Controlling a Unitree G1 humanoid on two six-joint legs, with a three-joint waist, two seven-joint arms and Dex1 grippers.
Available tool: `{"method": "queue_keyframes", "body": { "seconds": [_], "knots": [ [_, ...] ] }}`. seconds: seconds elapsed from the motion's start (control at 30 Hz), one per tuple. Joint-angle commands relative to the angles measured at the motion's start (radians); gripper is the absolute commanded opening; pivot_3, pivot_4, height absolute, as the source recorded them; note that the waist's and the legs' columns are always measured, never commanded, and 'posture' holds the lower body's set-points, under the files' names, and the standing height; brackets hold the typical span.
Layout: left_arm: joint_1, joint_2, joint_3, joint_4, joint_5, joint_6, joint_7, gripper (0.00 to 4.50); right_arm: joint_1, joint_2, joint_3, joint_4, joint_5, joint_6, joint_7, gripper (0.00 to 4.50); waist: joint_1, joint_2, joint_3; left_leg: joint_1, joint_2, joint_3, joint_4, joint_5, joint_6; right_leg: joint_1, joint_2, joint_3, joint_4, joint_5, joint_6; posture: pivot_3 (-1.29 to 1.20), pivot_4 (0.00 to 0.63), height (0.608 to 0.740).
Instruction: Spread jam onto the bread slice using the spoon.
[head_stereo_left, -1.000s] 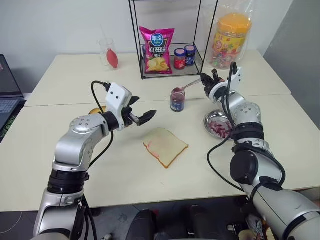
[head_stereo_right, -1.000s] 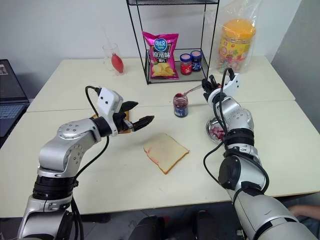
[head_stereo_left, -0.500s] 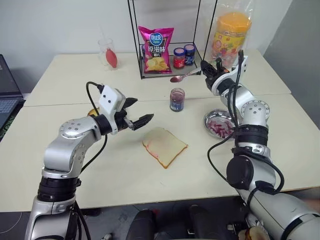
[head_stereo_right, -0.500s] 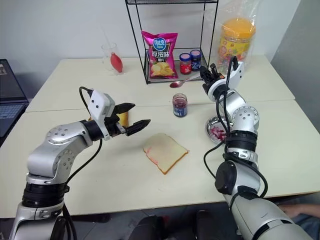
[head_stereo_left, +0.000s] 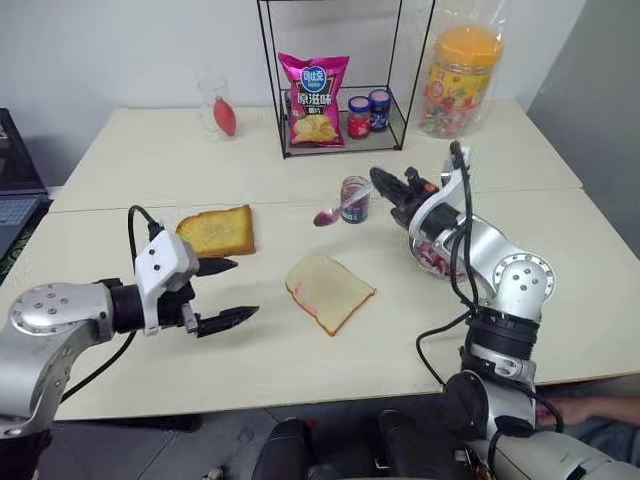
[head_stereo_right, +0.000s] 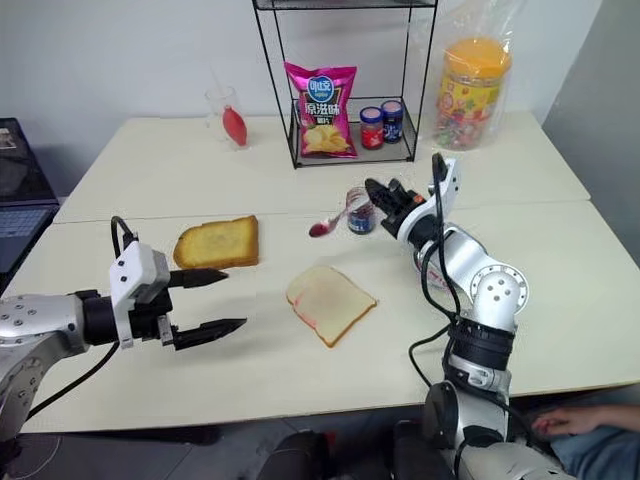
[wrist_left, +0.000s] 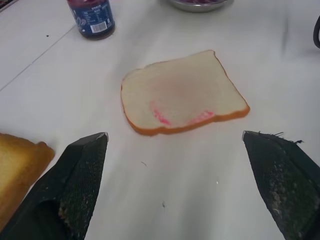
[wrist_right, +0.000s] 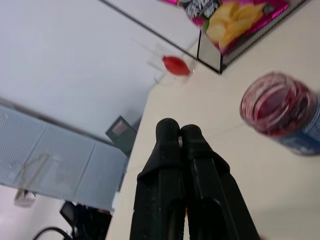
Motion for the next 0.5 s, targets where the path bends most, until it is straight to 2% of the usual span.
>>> {"method": "queue_keyframes", "body": {
  "seconds": [0.03, 0.2, 0.5],
  "knots": [
    [0.053, -0.004, 0.039, -0.085, -0.016, -0.026, 0.001, 4.5, 0.033, 0.001, 0.079, -0.061, -0.011, -0.013, 0.045, 0.02, -0.001, 0.0, 0.0, 0.0, 0.0, 0.0, 0.0, 0.0, 0.0, 0.0, 0.0, 0.0, 0.0, 0.0, 0.0, 0.0, 0.15, 0.74],
    [0.173, -0.017, 0.055, -0.149, 0.006, -0.057, 0.007, 4.5, 0.104, -0.051, 0.243, -0.079, -0.146, -0.074, 0.171, 0.02, -0.002, 0.0, 0.0, 0.0, 0.0, 0.001, -0.001, 0.0, 0.0, 0.0, 0.0, 0.001, -0.001, 0.0, 0.0, 0.0, 0.15, 0.74],
    [0.17, -0.037, 0.015, -0.103, 0.041, -0.128, 0.023, 4.5, 0.145, -0.047, 0.377, -0.035, -0.329, -0.22, 0.279, 0.02, -0.002, 0.0, 0.0, 0.002, 0.001, 0.0, -0.001, 0.0, 0.0, 0.0, 0.001, 0.0, 0.0, -0.001, -0.002, 0.0, 0.15, 0.74]
  ]
}}
